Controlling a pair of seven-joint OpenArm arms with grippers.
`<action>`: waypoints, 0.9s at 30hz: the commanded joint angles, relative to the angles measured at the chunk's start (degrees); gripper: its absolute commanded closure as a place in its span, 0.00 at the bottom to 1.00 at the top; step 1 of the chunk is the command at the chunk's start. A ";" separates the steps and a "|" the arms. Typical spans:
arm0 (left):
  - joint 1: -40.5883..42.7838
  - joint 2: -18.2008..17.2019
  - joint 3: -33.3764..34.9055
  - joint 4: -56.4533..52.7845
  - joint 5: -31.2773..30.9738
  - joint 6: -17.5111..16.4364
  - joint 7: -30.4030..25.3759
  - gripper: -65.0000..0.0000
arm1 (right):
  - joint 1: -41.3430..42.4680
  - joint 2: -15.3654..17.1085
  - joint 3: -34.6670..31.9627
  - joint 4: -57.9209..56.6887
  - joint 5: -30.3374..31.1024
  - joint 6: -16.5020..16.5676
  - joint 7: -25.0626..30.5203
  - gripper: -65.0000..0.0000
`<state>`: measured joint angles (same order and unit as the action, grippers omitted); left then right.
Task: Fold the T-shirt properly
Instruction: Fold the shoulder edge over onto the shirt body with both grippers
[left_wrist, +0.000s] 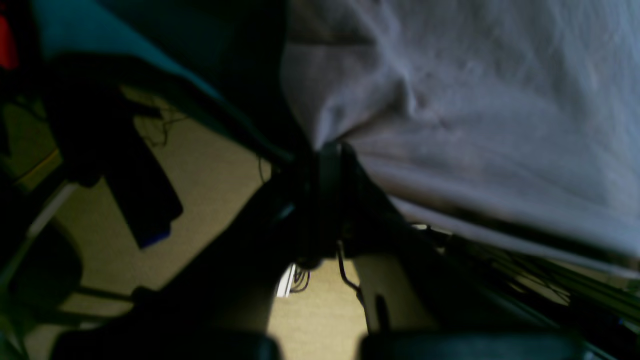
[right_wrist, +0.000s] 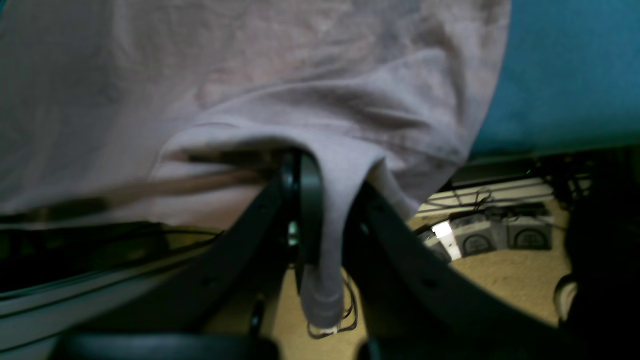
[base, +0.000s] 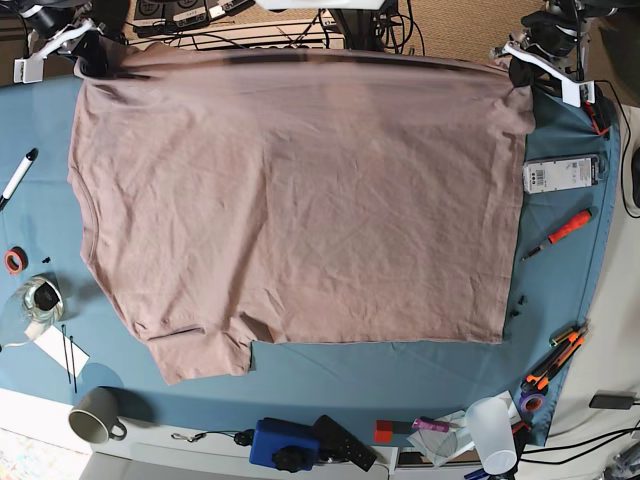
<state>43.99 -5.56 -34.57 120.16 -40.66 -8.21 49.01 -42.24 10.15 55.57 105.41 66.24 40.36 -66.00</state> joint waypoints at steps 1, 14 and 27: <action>0.22 -0.52 -0.44 0.98 0.55 0.61 -1.88 1.00 | -0.17 1.01 0.98 0.74 -0.09 -0.36 1.75 1.00; -3.26 -2.25 -0.44 0.96 1.11 0.68 -4.09 1.00 | 5.62 2.21 -5.33 0.72 -10.14 -0.36 5.49 1.00; -9.09 -2.71 9.88 0.85 13.86 6.01 -10.12 1.00 | 13.27 2.27 -7.37 0.72 -18.40 -1.77 7.63 1.00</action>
<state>34.87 -7.73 -24.08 120.03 -27.38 -2.68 40.80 -28.88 11.29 47.81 105.34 47.53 38.83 -60.23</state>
